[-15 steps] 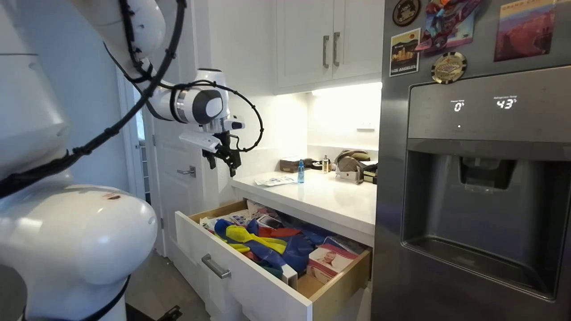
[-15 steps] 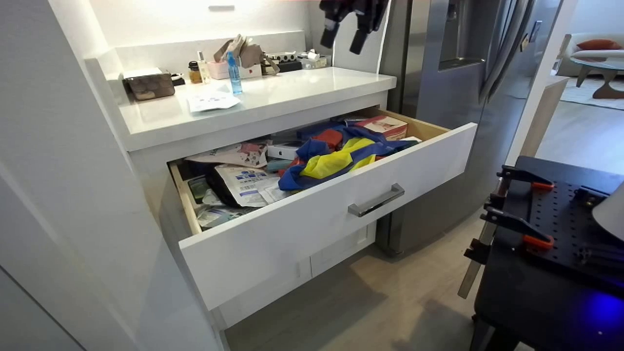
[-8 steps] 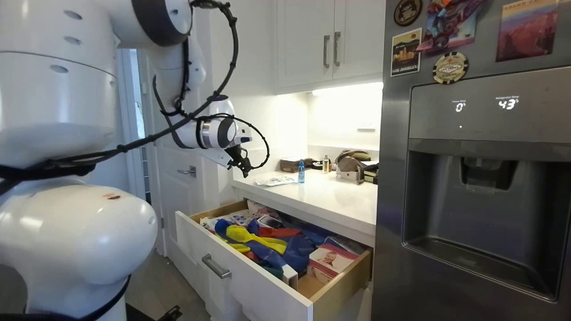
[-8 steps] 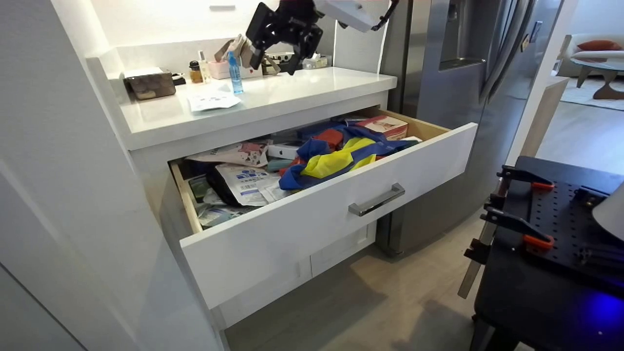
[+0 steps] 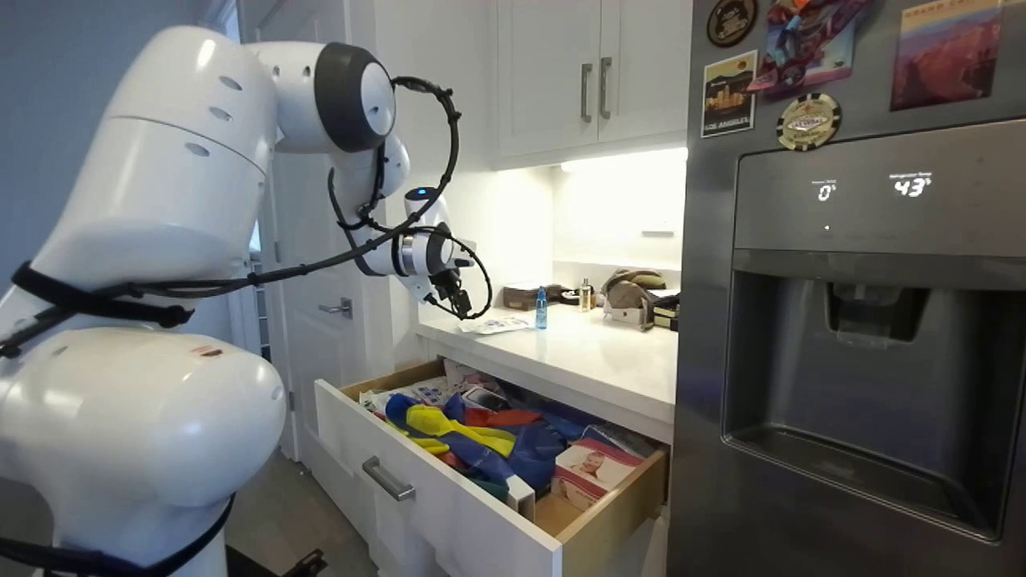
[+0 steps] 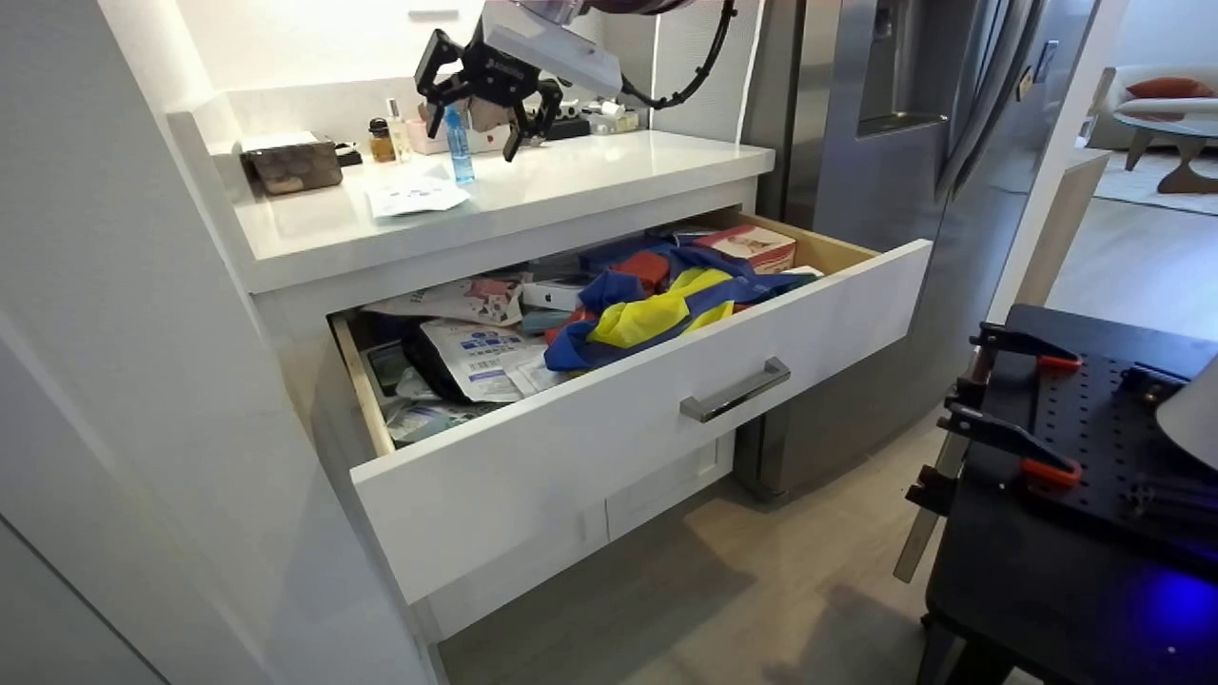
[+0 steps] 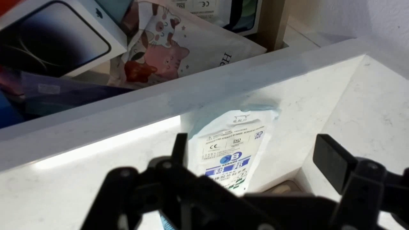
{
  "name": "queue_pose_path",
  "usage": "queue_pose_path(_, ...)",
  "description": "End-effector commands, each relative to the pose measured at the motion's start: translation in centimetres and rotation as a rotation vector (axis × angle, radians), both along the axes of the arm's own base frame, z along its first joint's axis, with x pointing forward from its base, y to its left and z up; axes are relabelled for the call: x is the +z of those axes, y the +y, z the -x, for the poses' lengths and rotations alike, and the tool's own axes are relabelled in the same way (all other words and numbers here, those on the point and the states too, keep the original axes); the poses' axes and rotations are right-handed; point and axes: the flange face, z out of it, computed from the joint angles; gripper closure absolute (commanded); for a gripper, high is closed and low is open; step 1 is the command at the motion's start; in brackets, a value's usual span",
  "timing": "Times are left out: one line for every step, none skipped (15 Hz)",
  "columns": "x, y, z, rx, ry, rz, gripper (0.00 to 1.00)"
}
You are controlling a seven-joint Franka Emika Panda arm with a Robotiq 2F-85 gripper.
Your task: Move the packet from the counter to the drawer
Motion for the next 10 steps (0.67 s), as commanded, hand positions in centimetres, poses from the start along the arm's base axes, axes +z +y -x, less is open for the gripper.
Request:
queue_pose_path(-0.5, 1.2, -2.8, -0.076, 0.045, -0.057, 0.00)
queue_pose_path(-0.7, 1.3, -3.3, -0.094, 0.055, -0.066, 0.00)
queue_pose_path(-0.8, 1.4, -3.6, -0.111, 0.068, -0.072, 0.00)
queue_pose_path(-0.7, 1.4, -3.9, -0.124, 0.074, -0.076, 0.00)
queue_pose_path(-0.6, 1.2, -4.1, -0.144, 0.076, -0.078, 0.00)
queue_pose_path(-0.5, 1.0, -4.4, -0.163, 0.075, -0.075, 0.00)
queue_pose_path(-0.5, 0.7, -4.7, -0.179, 0.078, -0.071, 0.00)
queue_pose_path(-0.6, 0.6, -4.9, -0.192, 0.082, -0.067, 0.00)
queue_pose_path(-0.8, 0.5, -5.1, -0.201, 0.086, -0.060, 0.00)
queue_pose_path(-0.9, 0.3, -5.3, -0.213, 0.094, -0.056, 0.00)
